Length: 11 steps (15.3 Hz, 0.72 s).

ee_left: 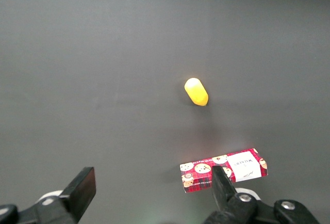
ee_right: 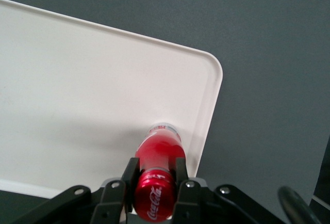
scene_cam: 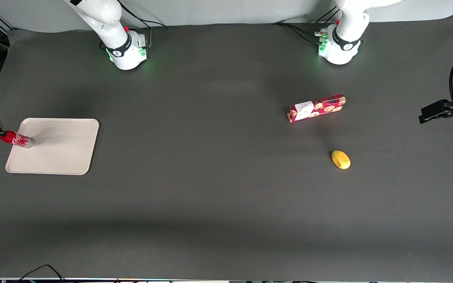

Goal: Place coke bottle on tray

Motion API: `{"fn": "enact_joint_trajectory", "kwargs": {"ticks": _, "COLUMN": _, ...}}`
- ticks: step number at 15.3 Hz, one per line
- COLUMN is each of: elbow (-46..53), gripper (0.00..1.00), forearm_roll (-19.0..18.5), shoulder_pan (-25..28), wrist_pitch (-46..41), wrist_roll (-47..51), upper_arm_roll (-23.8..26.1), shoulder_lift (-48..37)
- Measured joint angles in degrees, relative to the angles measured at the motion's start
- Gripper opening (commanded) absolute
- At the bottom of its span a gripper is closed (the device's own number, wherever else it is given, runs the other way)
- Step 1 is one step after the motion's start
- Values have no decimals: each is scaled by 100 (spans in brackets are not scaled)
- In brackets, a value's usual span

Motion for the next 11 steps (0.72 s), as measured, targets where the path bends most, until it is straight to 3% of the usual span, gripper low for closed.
{"fn": "enact_joint_trajectory", "kwargs": {"ticks": 1, "elbow": 0, "gripper": 100, "forearm_roll": 1, "shoulder_pan": 0, "wrist_pitch": 0, "wrist_roll": -5, "upper_arm_roll": -1, "shoulder_lift": 0}}
{"fn": "enact_joint_trajectory", "kwargs": {"ticks": 8, "elbow": 34, "gripper": 100, "forearm_roll": 2, "shoulder_pan": 31, "wrist_pitch": 42, "wrist_roll": -14, "upper_arm_roll": 14, "shoulder_lift": -61}}
{"fn": "enact_joint_trajectory", "kwargs": {"ticks": 11, "elbow": 215, "gripper": 100, "forearm_roll": 23, "shoulder_pan": 354, "wrist_pitch": -511, "wrist_roll": 268, "upper_arm_roll": 44, "shoulder_lift": -419}}
